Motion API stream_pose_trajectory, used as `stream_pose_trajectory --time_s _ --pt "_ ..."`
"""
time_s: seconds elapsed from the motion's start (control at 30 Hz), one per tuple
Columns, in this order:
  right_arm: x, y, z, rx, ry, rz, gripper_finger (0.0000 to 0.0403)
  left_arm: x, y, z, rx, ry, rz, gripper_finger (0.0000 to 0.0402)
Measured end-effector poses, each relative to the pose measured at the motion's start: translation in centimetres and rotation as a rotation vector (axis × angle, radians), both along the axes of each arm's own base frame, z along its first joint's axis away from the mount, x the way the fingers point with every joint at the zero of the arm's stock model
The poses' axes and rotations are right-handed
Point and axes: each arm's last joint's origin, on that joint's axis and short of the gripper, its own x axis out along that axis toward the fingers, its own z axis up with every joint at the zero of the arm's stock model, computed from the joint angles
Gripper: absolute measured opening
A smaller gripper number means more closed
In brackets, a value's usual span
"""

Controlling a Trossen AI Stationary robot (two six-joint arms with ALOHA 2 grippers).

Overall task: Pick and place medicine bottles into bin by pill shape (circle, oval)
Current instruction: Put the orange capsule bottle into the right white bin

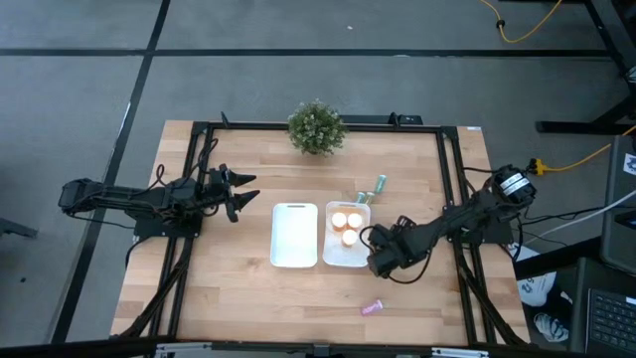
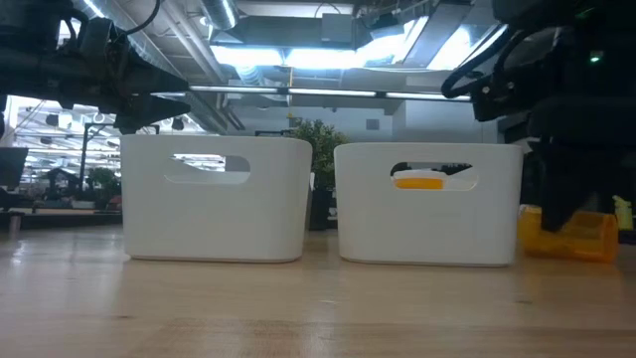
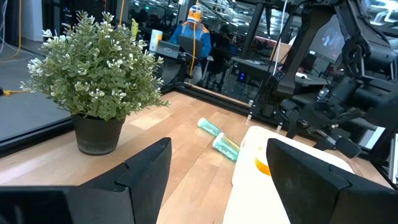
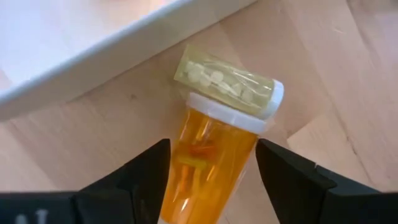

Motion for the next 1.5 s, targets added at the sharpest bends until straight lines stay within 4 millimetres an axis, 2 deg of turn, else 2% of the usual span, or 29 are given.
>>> stream_pose_trajectory --time_s 0.6,0.9,1.1,1.3,1.5 --pt "-0.1 -0.3 0.3 0.016 0.025 0.031 0.0239 0.0 0.0 0.0 0.0 0.0 0.0 0.0255" --pt "-1.2 -0.2 3.3 0.004 -0.094 0.06 0.0239 0.0 0.0 0.0 0.0 0.0 0.0 0.0255" --pt "-1.8 -0.8 4.8 0.0 -0.168 0.0 0.0239 0.0 0.0 0.0 0.0 0.0 0.0 0.0255" --pt "-2.9 -1.8 4.2 0.117 -0.199 -0.07 0.0243 0.0 0.0 0.0 0.0 0.0 0.0 0.0255" --pt "-3.9 -2.3 2.7 0.178 -0.253 -0.083 0.0261 0.0 0.0 0.0 0.0 0.0 0.0 0.0255"
